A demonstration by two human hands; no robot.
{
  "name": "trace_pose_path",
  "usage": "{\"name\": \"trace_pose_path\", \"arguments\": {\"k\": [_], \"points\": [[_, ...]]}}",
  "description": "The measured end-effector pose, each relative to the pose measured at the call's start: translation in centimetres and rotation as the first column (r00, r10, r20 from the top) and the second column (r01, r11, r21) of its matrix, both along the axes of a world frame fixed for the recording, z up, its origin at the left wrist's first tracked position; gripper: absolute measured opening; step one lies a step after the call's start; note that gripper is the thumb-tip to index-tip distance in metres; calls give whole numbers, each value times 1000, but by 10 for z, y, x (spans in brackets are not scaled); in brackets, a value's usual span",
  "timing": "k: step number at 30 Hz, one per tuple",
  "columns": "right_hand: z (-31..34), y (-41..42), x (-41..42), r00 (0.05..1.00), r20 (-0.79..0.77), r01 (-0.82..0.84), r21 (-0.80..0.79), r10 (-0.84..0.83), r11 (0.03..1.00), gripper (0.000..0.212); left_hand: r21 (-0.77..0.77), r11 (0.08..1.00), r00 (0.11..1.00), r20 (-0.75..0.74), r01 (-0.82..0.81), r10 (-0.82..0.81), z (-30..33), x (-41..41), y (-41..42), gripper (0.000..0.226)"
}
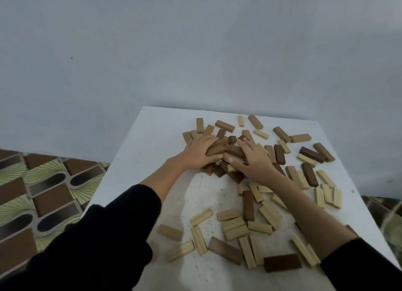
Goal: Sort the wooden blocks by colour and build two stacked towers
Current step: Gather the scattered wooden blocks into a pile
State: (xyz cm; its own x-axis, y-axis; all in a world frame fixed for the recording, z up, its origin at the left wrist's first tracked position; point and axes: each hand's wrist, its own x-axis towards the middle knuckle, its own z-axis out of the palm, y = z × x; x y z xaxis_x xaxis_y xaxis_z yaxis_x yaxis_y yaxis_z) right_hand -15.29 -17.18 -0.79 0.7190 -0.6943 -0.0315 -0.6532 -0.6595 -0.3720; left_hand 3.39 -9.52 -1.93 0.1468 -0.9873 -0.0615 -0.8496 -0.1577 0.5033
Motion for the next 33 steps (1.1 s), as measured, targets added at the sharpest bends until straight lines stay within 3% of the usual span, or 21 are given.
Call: {"name": "trace_pose_path", "arguments": {"k": [4,8,10,12,16,19,21,25,27,29,33], "points": [[-3,-1,1,999,34,-10,-16,11,1000,82,-22,1000,997,-70,-14,13,5,-1,6,91],[4,8,0,980,185,-48,-110,68,993,82,-95,995,991,-137,-22,8,14,0,21,87],[10,19,-1,922,340,-109,-238,187,965,65,-143,989,984,-175,-35,9,18,-1,35,76],[12,37,-2,868,379,-210,-307,322,928,47,-169,984,977,-212,-58,21,20,0,55,71],[-2,79,1,838,246,-455,-182,488,872,29,-160,982,974,-218,-102,66,11,6,102,40],[-13,103,2,831,122,-541,-48,542,840,28,-40,997,979,-192,-73,64,8,9,138,23],[-16,111,1,841,19,-541,-11,541,841,36,86,996,979,-195,-38,54,11,10,160,30],[-18,122,0,806,-179,-572,12,565,820,89,411,909,988,-151,65,-3,11,8,199,66],[-18,125,0,778,-262,-590,7,570,808,97,475,875,995,-80,88,-56,7,3,209,73],[-17,128,1,794,-253,-561,48,553,827,85,439,895,997,-39,83,-73,3,-3,214,69],[-16,135,5,870,-159,-453,114,466,884,53,335,942,990,-128,-14,60,4,-4,219,48]]}}
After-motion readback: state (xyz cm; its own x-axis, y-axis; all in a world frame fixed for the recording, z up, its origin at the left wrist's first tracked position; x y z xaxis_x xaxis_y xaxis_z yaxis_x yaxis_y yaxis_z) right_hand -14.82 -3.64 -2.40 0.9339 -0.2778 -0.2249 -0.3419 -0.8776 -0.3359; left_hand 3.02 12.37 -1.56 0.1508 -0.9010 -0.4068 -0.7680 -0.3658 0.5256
